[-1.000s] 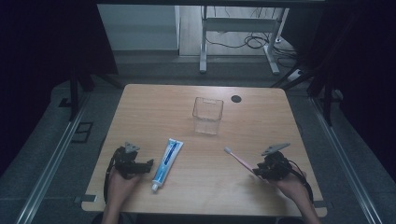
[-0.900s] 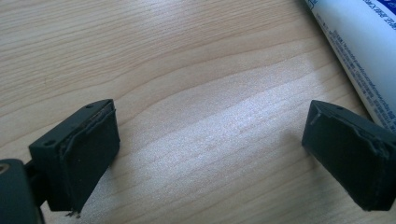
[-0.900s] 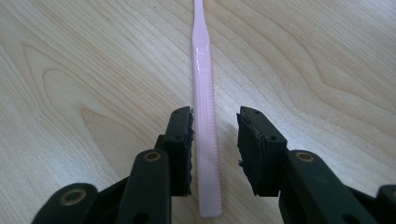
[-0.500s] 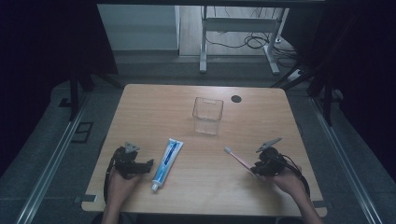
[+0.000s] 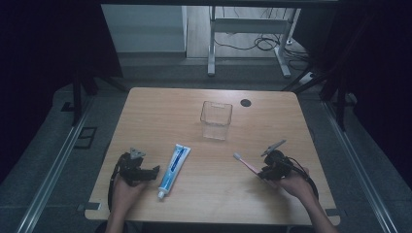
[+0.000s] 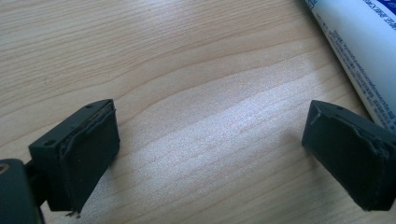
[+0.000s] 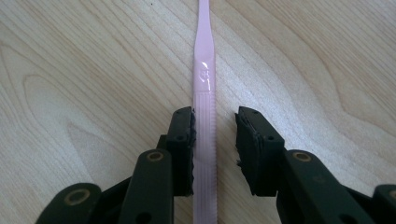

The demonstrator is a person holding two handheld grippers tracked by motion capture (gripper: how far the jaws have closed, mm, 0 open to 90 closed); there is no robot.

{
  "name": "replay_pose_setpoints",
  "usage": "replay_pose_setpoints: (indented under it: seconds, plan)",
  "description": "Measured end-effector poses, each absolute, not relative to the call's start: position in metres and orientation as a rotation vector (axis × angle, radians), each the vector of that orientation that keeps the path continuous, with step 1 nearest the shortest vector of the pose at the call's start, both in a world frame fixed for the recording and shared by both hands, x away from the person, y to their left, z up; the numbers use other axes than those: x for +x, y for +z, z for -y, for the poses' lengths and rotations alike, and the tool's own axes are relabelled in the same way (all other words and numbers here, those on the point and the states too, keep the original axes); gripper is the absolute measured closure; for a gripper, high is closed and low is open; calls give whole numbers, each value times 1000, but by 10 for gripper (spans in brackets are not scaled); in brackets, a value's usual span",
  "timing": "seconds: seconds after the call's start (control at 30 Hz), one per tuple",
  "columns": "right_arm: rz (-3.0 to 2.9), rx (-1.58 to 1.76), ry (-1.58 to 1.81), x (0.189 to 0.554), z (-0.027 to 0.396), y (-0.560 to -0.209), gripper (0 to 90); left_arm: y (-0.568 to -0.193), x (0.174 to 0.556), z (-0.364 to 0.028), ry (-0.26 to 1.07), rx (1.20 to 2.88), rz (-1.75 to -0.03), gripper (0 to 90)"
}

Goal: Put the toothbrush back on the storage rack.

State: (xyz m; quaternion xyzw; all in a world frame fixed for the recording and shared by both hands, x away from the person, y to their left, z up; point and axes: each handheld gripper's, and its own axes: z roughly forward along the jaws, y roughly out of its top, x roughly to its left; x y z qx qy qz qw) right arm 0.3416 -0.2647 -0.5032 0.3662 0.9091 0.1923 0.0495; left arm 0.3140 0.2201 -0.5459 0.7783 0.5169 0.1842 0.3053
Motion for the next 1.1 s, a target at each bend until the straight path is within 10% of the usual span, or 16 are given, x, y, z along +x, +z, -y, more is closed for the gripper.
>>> replay_pose_setpoints:
  seconds: [1.1]
  plan:
    - [-2832,1039,479,358,235,-499,674,-546,315,-220,488,2062,-1368,39]
